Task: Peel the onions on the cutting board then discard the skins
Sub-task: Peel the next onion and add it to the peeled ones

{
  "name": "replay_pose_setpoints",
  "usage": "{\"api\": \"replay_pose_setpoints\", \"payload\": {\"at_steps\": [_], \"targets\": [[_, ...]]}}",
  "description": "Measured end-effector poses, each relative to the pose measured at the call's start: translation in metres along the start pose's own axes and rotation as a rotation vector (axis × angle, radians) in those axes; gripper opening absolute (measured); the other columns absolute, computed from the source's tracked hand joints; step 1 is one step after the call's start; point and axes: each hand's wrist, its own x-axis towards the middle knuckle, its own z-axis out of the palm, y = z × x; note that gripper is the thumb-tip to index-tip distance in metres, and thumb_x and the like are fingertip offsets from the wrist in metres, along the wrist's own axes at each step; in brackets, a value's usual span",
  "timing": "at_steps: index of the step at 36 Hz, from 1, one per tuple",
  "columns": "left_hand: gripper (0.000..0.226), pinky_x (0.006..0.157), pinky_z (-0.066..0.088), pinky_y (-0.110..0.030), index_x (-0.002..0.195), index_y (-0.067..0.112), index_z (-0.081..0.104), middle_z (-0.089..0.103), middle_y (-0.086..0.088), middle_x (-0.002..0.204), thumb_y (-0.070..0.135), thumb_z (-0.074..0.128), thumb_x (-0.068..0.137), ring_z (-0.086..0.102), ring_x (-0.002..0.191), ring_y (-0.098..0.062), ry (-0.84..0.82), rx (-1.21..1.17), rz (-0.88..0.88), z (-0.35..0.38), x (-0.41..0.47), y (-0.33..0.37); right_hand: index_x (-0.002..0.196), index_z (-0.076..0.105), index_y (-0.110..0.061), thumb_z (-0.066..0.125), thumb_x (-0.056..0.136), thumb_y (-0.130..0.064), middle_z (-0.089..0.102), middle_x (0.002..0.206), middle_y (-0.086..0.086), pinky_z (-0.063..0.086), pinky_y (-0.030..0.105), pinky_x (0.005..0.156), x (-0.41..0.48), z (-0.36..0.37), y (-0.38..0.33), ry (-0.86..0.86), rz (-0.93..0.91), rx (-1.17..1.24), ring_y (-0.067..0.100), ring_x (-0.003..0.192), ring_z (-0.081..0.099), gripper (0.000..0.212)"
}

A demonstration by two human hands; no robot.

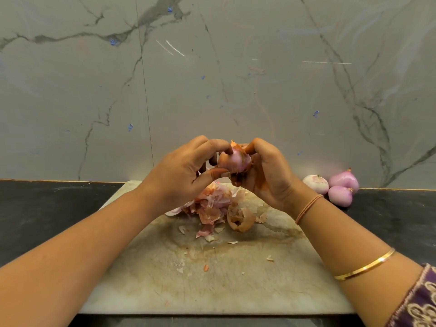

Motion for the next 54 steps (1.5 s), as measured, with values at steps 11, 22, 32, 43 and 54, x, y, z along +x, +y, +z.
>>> {"api": "replay_pose_setpoints", "payload": {"at_steps": [11, 22, 32, 43, 54], "targets": [[0.025, 0.058, 0.047, -0.026, 0.104, 0.036, 0.045, 0.043, 0.016, 0.09, 0.053, 0.043, 0.087, 0.048, 0.081, -0.003, 0.005, 0.05, 0.033, 0.0, 0.0, 0.0, 0.101, 0.047, -0.004, 0.031, 0.093, -0.025, 0.048, 0.09, 0.018, 0.037, 0.023, 0.055, 0.0, -0.002, 0.001, -0.022, 0.05, -0.024, 0.016, 0.064, 0.04, 0.028], [0.027, 0.058, 0.047, -0.029, 0.108, 0.038, 0.044, 0.044, 0.019, 0.089, 0.053, 0.045, 0.085, 0.048, 0.072, -0.007, -0.002, 0.004, 0.013, 0.0, 0.001, 0.0, 0.096, 0.046, -0.004, 0.03, 0.094, -0.024, 0.049, 0.076, 0.011, 0.037, 0.023, 0.055, 0.0, -0.001, 0.001, -0.012, 0.05, -0.048, 0.015, 0.062, 0.04, 0.026], [0.032, 0.055, 0.046, -0.026, 0.111, 0.041, 0.041, 0.047, 0.017, 0.087, 0.05, 0.054, 0.084, 0.05, 0.068, -0.013, 0.039, -0.013, -0.038, 0.001, 0.0, 0.0, 0.102, 0.048, -0.004, 0.031, 0.093, -0.022, 0.051, 0.082, 0.015, 0.038, 0.025, 0.057, 0.001, 0.0, 0.0, -0.014, 0.036, -0.007, 0.015, 0.062, 0.043, 0.026], [0.029, 0.056, 0.038, -0.016, 0.093, 0.028, 0.051, 0.048, 0.016, 0.085, 0.056, 0.053, 0.085, 0.048, 0.069, -0.005, 0.042, 0.041, -0.128, 0.002, 0.002, 0.003, 0.1, 0.053, -0.004, 0.046, 0.073, -0.029, 0.056, 0.084, 0.014, 0.044, 0.026, 0.06, 0.004, -0.003, 0.003, -0.011, 0.005, 0.033, 0.017, 0.067, 0.049, 0.038], [0.045, 0.061, 0.045, -0.029, 0.096, 0.024, 0.046, 0.055, 0.01, 0.083, 0.064, 0.039, 0.077, 0.053, 0.072, -0.014, 0.038, -0.055, -0.324, 0.002, 0.003, 0.009, 0.109, 0.06, -0.009, 0.048, 0.087, -0.025, 0.057, 0.11, 0.017, 0.05, 0.026, 0.069, 0.004, 0.0, 0.004, -0.014, -0.048, -0.002, 0.022, 0.087, 0.055, 0.029]]}}
